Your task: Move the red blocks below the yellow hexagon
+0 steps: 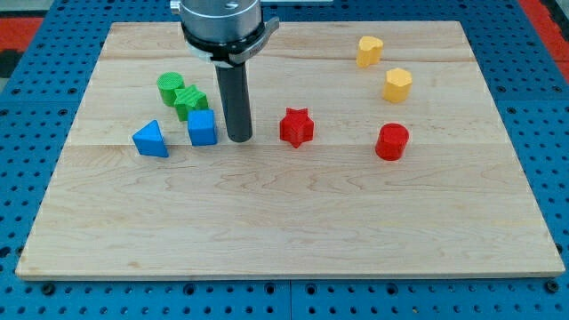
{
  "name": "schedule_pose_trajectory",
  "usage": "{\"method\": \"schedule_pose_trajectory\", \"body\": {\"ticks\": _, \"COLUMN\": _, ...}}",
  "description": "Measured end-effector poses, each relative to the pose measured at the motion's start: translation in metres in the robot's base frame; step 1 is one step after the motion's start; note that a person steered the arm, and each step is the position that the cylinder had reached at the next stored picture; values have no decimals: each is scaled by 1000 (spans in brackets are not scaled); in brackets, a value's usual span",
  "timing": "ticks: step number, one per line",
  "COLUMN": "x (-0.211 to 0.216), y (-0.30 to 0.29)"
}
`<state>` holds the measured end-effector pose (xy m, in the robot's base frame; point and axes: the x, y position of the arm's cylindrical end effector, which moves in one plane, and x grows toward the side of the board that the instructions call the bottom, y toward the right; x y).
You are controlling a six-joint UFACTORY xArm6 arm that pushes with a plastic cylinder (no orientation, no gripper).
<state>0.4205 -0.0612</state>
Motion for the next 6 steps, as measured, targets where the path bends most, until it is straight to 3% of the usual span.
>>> {"method": "schedule_pose_trajectory", "body": {"ticks": 1, "x": -14, "y": 38}}
{"method": "schedule_pose_trajectory", "body": {"ticks": 2, "x": -1, "y": 136}}
{"method": "schedule_pose_trajectory", "body": {"ticks": 3, "x": 18, "y": 181}}
{"method": "schedule_pose_trajectory", "body": {"ticks": 5, "x": 18, "y": 63}}
{"method": "schedule_pose_trajectory", "body": {"ticks": 6, "x": 18, "y": 43}}
